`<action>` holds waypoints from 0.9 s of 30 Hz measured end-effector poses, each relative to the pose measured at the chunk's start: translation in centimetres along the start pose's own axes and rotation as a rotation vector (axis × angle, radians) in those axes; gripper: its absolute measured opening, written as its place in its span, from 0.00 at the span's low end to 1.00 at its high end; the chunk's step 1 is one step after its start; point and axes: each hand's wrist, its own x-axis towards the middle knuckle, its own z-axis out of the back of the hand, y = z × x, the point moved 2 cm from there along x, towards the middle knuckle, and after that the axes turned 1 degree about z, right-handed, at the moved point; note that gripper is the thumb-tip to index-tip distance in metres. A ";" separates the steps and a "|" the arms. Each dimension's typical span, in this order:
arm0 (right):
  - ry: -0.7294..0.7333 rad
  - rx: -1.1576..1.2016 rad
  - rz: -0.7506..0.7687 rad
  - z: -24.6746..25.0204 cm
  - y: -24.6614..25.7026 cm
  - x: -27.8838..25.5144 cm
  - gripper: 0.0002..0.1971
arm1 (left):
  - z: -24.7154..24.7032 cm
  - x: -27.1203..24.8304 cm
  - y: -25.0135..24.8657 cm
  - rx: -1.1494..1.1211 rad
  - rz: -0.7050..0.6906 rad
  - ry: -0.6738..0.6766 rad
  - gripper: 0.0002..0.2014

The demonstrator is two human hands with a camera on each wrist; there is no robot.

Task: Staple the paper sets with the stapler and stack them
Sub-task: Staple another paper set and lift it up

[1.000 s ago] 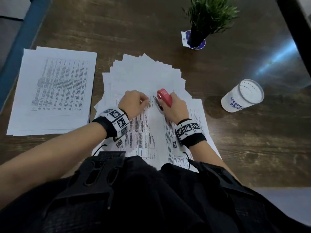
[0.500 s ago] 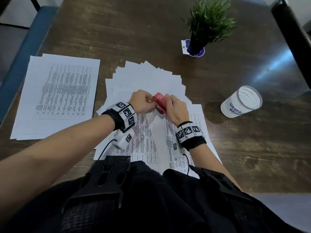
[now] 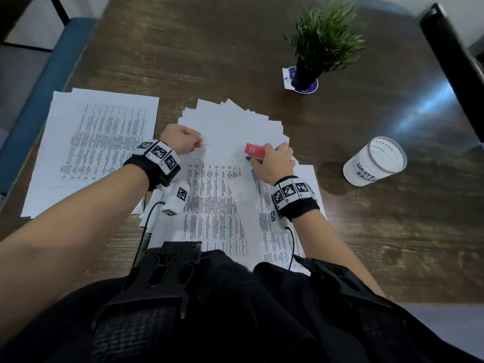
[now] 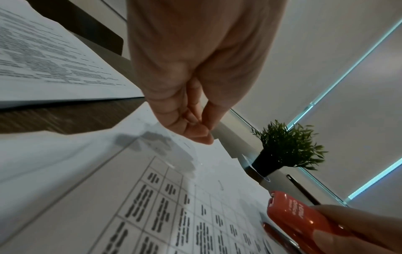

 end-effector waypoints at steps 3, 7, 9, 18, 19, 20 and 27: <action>0.000 -0.168 -0.107 0.3 0.9 0.5 0.23 | 0.2 0.1 0.7 -0.045 0.023 -0.008 0.06; -0.151 -0.206 0.122 1.4 3.1 1.1 0.16 | 0.2 -0.5 1.7 -0.056 0.036 -0.027 0.05; -0.073 -0.062 0.298 1.1 5.2 1.8 0.17 | 0.0 -0.7 2.1 -0.042 0.051 -0.025 0.07; 0.152 0.070 0.280 -2.4 8.6 4.5 0.16 | -0.6 -1.5 3.1 -0.059 0.129 0.013 0.11; 0.130 0.108 0.253 -2.7 8.6 4.8 0.17 | -0.6 -1.5 3.1 -0.049 0.118 0.015 0.10; 0.114 0.145 0.229 -3.1 8.5 5.1 0.16 | -0.7 -1.6 3.0 -0.039 0.113 0.017 0.10; 0.130 0.143 0.271 -2.5 8.7 5.0 0.06 | -1.4 -1.6 2.8 0.004 0.100 0.009 0.12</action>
